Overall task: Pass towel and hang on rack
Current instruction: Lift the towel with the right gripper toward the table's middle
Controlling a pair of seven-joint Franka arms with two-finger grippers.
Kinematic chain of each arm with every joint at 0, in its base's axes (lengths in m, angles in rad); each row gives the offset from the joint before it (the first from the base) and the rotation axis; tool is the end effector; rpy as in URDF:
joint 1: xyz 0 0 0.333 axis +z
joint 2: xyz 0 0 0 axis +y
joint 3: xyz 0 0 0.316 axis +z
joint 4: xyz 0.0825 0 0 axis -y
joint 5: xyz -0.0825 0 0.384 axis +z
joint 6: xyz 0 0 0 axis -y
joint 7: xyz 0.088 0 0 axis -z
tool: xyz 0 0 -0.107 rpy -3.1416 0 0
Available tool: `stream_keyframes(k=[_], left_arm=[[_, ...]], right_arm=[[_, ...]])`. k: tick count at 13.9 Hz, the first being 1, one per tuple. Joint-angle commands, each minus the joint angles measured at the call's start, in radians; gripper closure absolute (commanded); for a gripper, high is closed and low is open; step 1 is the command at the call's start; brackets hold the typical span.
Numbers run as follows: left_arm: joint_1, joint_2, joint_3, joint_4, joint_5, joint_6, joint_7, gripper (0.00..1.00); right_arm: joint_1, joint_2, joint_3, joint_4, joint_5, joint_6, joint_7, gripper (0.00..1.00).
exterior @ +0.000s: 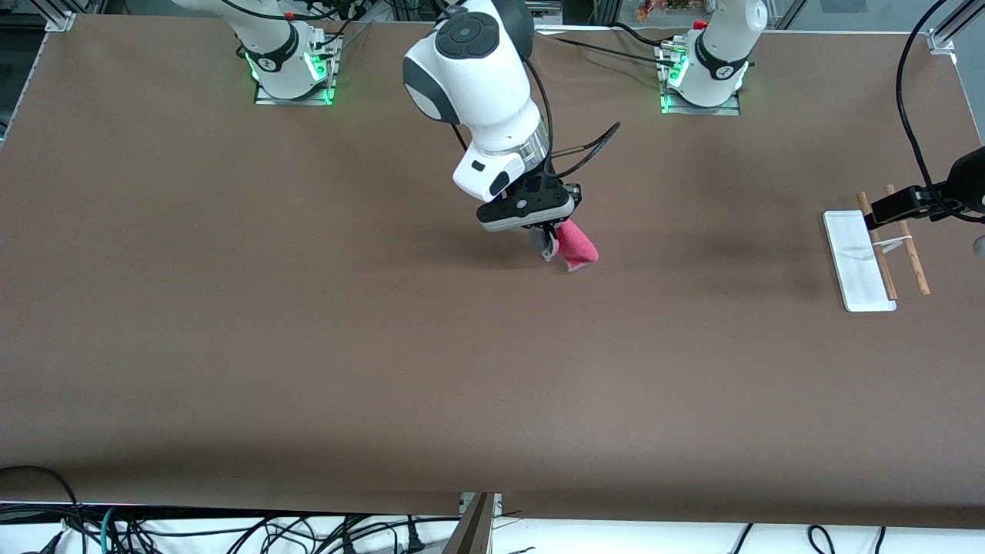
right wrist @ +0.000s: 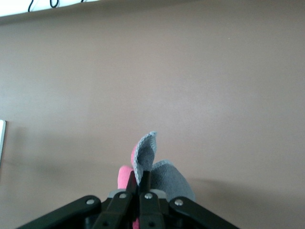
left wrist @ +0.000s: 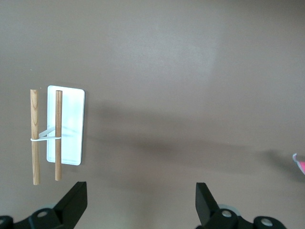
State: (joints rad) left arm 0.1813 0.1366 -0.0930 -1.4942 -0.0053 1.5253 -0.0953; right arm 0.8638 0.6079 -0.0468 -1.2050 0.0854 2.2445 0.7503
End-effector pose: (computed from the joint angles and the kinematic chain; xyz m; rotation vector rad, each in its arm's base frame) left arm 0.5866 0.0550 0.5788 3.1065 0.2863 -0.1639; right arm 0.5146 0.5666 0.4733 -2.7740 -0.0587 -0.3789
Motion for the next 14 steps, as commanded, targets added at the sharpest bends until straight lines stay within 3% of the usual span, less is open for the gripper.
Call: stream_keyframes(k=[1, 14], left_arm=[[0.013, 0.018, 0.001, 0.016, -0.002, -0.010, 0.005, 0.00], [0.037, 0.126, -0.013, -0.003, -0.021, -0.050, 0.025, 0.00]], right_arm=[[0.004, 0.003, -0.012, 0.027, 0.001, -0.014, 0.020, 1.00], [0.020, 0.001, -0.001, 0.028, 0.005, -0.013, 0.023, 1.00]])
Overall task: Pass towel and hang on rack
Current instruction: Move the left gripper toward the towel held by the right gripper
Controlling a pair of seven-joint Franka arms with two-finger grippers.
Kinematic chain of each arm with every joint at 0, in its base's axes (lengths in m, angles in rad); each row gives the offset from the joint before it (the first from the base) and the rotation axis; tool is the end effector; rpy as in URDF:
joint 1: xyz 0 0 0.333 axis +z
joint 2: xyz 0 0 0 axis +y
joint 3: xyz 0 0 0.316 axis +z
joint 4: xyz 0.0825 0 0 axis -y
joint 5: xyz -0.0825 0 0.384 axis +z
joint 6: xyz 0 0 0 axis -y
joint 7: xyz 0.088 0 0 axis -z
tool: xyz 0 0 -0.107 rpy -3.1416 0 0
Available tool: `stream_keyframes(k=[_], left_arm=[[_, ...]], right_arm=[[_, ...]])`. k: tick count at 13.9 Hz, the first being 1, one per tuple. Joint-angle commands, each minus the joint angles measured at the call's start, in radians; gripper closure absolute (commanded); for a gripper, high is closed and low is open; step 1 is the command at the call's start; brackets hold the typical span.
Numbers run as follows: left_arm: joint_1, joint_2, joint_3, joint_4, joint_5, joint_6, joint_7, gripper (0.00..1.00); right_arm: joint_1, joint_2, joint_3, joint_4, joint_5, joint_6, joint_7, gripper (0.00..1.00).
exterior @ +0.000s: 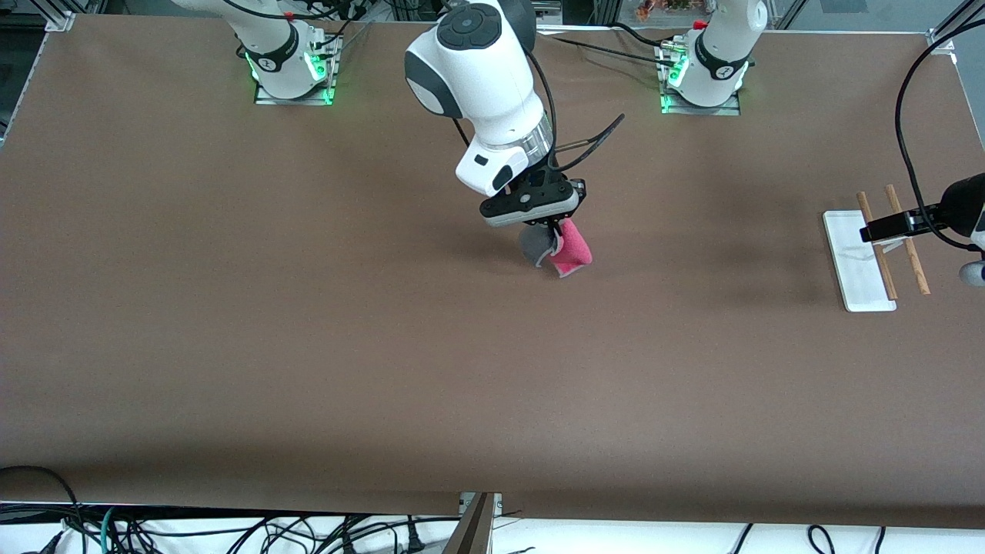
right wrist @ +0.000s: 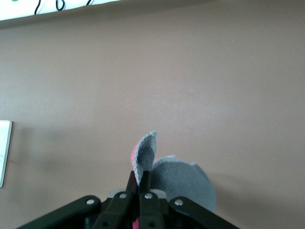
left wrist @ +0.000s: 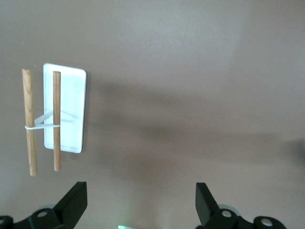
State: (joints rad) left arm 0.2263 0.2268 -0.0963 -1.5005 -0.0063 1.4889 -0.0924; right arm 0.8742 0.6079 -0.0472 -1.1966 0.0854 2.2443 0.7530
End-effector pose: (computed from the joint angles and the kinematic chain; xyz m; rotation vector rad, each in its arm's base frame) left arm 0.5979 0.0830 0.5198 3.0682 0.3428 -0.3672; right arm 0.5092 0.5723 0.4776 -2.7656 -0.0694 -0.3831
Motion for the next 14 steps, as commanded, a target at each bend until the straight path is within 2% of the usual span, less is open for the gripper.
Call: stream_keyframes(k=[1, 3, 5, 8, 9, 11, 14], left_arm=[[-0.024, 0.051, -0.011, 0.002, -0.049, -0.012, 0.029, 0.00], [-0.050, 0.083, -0.022, 0.000, -0.104, 0.025, 0.033, 0.00], [-0.139, 0.091, -0.020, -0.047, -0.118, 0.112, 0.083, 0.00], [-0.257, 0.049, -0.022, -0.257, -0.130, 0.311, 0.193, 0.00], [-0.274, 0.043, -0.031, -0.320, -0.173, 0.408, 0.227, 0.00], [-0.283, 0.031, -0.092, -0.436, -0.256, 0.587, 0.368, 0.00], [-0.291, 0.029, -0.213, -0.565, -0.262, 0.821, 0.418, 0.00]], right_arm=[[0.009, 0.001, 0.000, 0.020, 0.007, -0.012, 0.020, 1.00], [0.009, 0.001, 0.000, 0.020, 0.007, -0.012, 0.020, 1.00], [0.009, 0.000, 0.000, 0.020, 0.007, -0.011, 0.020, 1.00], [0.009, 0.001, 0.000, 0.020, 0.007, -0.006, 0.019, 1.00], [0.009, 0.001, 0.000, 0.020, 0.007, -0.006, 0.019, 1.00], [0.009, 0.001, 0.000, 0.020, 0.007, -0.005, 0.019, 1.00], [0.009, 0.001, 0.000, 0.020, 0.007, -0.003, 0.017, 1.00]])
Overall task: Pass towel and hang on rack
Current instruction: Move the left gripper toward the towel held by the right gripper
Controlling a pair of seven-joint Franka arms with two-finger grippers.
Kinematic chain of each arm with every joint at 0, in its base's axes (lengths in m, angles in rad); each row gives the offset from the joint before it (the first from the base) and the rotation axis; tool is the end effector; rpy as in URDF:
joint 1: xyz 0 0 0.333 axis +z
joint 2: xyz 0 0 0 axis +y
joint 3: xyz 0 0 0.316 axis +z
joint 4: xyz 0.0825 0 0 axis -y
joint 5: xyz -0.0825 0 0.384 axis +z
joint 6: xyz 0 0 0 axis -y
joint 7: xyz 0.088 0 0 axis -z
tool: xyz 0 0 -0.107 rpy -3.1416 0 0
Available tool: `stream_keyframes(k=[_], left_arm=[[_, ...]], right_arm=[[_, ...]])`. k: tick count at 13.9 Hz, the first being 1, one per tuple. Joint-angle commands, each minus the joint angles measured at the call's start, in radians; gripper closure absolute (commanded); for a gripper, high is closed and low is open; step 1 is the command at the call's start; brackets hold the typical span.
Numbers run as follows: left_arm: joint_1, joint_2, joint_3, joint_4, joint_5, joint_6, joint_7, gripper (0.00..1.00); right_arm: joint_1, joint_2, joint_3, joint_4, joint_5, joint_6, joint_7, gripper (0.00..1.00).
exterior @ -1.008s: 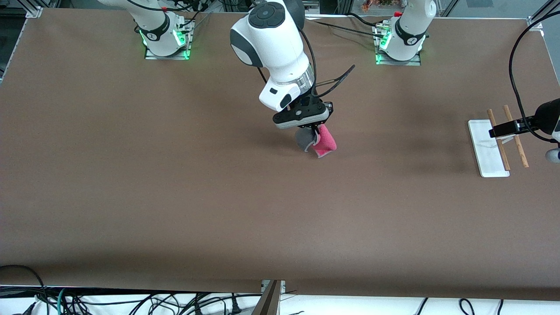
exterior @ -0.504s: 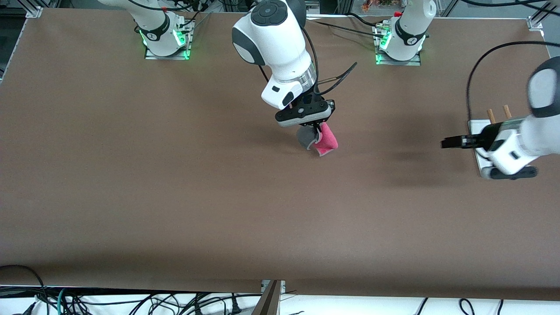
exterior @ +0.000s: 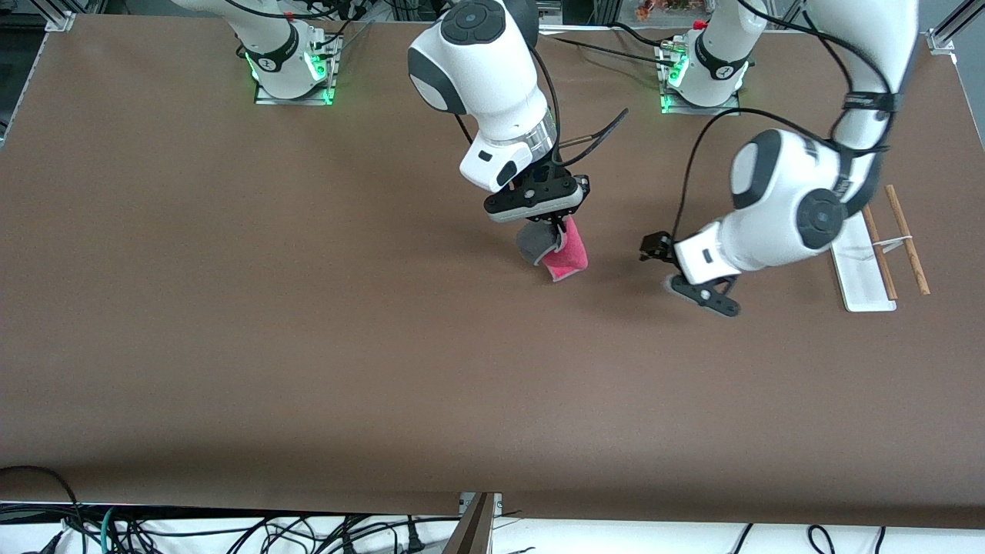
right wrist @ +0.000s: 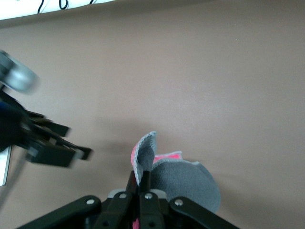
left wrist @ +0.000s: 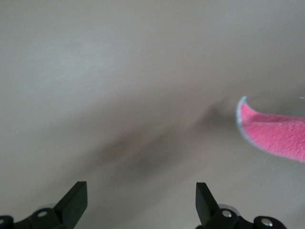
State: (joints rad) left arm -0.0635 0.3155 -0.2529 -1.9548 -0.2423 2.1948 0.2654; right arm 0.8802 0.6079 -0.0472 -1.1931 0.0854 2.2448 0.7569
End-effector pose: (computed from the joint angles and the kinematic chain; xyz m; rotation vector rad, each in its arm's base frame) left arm 0.5733 -0.1903 0.3175 2.8077 -0.6033 -0.1109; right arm 0.5059 0.5756 0.4795 -2.7611 -0.0724 -0.3840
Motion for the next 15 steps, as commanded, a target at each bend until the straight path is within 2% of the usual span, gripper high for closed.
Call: stream_keyframes(k=[1, 4, 7, 12, 15], left_arm=[[-0.018, -0.059, -0.099, -0.133, -0.026, 0.172, 0.060, 0.00], [-0.027, -0.047, -0.170, -0.168, -0.026, 0.269, 0.145, 0.00], [-0.024, -0.047, -0.177, -0.214, -0.026, 0.287, 0.308, 0.00], [0.010, -0.042, -0.172, -0.194, -0.043, 0.290, 0.457, 0.00], [0.045, -0.042, -0.170, -0.174, -0.278, 0.289, 0.734, 0.00]], right_arm=[[0.003, 0.001, 0.000, 0.017, 0.007, -0.002, 0.013, 1.00], [0.005, 0.001, 0.000, 0.017, 0.005, -0.002, 0.013, 1.00], [0.003, 0.001, 0.000, 0.017, 0.005, -0.002, 0.012, 1.00], [0.003, 0.001, -0.002, 0.017, 0.004, -0.002, 0.010, 1.00], [0.003, 0.001, -0.002, 0.017, 0.004, -0.002, 0.010, 1.00]])
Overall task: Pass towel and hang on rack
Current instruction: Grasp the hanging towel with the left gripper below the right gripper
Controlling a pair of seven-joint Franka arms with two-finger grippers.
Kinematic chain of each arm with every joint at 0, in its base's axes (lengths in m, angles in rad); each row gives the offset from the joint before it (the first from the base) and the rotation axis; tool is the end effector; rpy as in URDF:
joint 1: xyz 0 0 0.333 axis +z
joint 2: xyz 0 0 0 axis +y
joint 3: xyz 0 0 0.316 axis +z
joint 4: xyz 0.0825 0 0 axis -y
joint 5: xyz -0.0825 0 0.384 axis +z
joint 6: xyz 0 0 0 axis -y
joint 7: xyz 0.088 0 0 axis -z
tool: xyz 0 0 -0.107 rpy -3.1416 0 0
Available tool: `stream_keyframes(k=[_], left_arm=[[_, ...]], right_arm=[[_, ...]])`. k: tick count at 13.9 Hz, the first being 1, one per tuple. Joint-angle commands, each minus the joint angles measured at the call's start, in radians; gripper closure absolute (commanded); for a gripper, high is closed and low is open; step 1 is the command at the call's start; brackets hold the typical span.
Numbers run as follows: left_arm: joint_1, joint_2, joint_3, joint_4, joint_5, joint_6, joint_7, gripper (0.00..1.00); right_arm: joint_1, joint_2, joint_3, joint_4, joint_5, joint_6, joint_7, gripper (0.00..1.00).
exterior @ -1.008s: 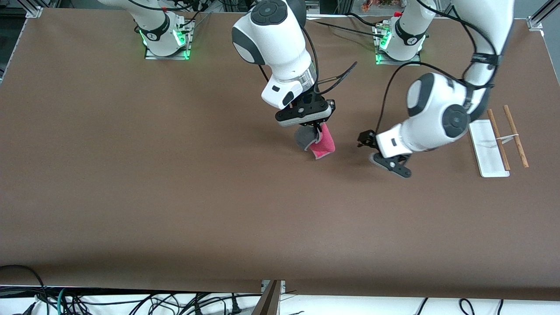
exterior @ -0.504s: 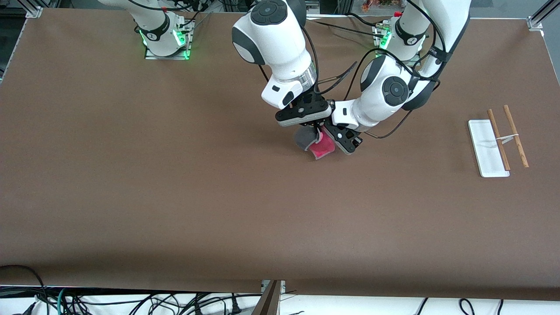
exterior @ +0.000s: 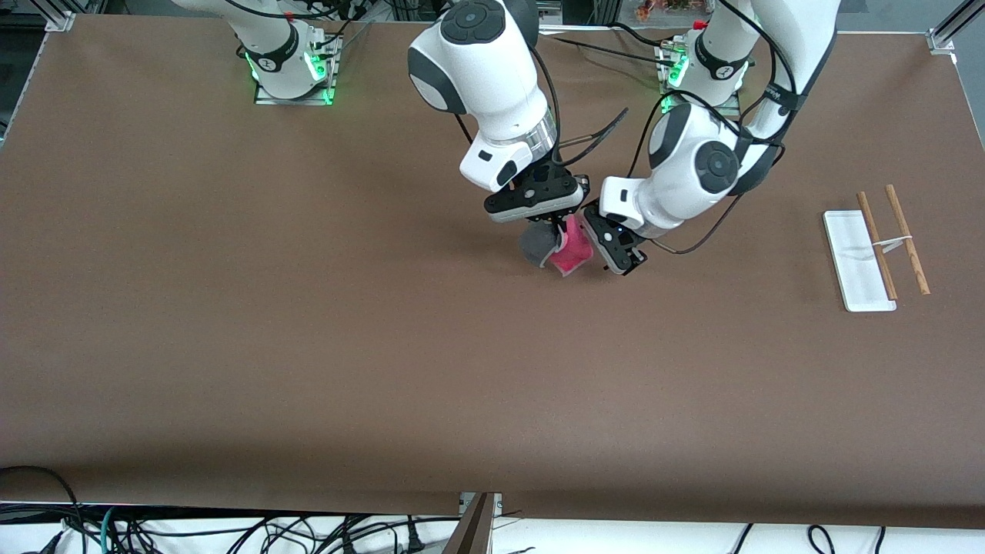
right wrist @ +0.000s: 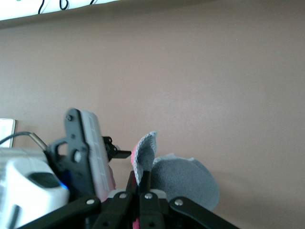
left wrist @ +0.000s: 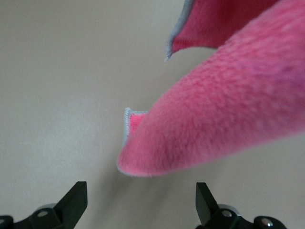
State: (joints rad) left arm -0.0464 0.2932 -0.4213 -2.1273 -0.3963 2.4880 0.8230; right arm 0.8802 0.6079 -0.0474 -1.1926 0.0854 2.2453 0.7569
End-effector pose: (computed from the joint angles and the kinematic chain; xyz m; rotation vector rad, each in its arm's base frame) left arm 0.5220 -0.2567 0.2909 2.4678 -1.2875 0.1969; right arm 0.5060 0.5756 0.4798 -2.7603 -0.0722 -0.3850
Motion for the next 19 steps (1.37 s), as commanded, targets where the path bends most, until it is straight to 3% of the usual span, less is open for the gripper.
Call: stream_keyframes(k=[1, 5, 14, 17, 19], left_arm=[[0.036, -0.020, 0.002, -0.003, -0.183, -0.008, 0.265, 0.00], [0.046, -0.017, 0.006, 0.010, -0.308, -0.011, 0.398, 0.00], [0.008, 0.017, -0.004, 0.050, -0.332, -0.003, 0.400, 0.00], [0.005, 0.037, -0.008, 0.081, -0.337, -0.001, 0.395, 0.15], [-0.001, 0.044, -0.008, 0.082, -0.335, -0.001, 0.395, 0.35]], right_arm=[[0.003, 0.001, -0.002, 0.016, 0.004, -0.003, 0.010, 1.00], [0.003, 0.001, -0.002, 0.016, 0.002, -0.003, 0.010, 1.00], [0.003, 0.001, -0.003, 0.016, 0.002, -0.001, 0.005, 1.00], [0.003, 0.001, -0.003, 0.016, 0.002, 0.000, 0.004, 1.00], [0.003, 0.001, -0.005, 0.016, 0.002, 0.008, 0.002, 1.00]])
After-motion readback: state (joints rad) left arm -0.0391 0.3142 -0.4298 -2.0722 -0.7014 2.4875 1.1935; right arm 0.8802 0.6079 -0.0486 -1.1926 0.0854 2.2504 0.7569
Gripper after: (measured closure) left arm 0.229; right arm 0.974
